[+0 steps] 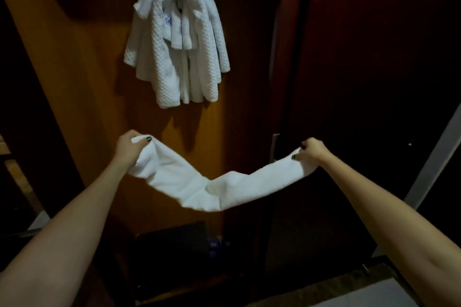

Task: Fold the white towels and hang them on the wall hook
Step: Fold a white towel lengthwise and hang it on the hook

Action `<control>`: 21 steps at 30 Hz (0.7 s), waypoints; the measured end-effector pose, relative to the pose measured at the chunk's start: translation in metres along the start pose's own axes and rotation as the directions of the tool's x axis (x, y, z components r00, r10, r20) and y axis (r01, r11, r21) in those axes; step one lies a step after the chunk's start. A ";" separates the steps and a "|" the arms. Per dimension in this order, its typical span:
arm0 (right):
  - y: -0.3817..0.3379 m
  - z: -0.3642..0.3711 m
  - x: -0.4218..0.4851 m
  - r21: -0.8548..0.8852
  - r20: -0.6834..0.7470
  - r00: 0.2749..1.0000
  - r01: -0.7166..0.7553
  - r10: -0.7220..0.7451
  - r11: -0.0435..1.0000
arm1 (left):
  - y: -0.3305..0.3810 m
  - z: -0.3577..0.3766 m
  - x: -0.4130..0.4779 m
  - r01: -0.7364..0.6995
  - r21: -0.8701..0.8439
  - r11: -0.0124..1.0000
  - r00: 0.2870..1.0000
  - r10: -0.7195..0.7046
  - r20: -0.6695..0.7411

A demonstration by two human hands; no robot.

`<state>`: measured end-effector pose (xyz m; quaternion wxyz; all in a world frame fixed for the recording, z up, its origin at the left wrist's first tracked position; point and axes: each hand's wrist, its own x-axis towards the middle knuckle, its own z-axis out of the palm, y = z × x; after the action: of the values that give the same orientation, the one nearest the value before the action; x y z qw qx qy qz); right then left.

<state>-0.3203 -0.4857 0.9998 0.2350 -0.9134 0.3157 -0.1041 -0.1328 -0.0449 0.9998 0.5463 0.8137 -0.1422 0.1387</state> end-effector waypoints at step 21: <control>-0.250 -0.099 -0.025 0.089 -0.056 0.566 0.823 -0.823 0.560 | 0.060 -0.003 -0.007 -0.007 -0.053 0.999 0.958 0.022 0.285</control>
<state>-0.2413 -0.3339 1.2082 0.2059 -0.9411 -0.1512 -0.2216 -0.1627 -0.0632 1.0486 0.5397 0.8098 -0.2292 0.0201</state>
